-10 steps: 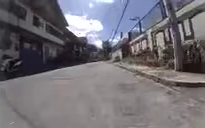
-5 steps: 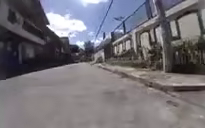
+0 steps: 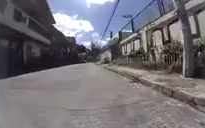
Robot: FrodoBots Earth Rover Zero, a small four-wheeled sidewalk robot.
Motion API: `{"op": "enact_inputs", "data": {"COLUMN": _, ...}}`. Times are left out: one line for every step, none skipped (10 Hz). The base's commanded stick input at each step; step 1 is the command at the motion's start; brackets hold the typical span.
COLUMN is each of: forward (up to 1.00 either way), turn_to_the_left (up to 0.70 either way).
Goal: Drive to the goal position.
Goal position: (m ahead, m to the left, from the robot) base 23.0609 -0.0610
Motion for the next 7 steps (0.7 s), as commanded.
{"op": "enact_inputs", "data": {"forward": 1.0, "turn_to_the_left": 0.0}}
{"op": "enact_inputs", "data": {"forward": 1.0, "turn_to_the_left": 0.0}}
{"op": "enact_inputs", "data": {"forward": 1.0, "turn_to_the_left": 0.0}}
{"op": "enact_inputs", "data": {"forward": 1.0, "turn_to_the_left": 0.0}}
{"op": "enact_inputs", "data": {"forward": 1.0, "turn_to_the_left": 0.0}}
{"op": "enact_inputs", "data": {"forward": 1.0, "turn_to_the_left": 0.0}}
{"op": "enact_inputs", "data": {"forward": 1.0, "turn_to_the_left": 0.0}}
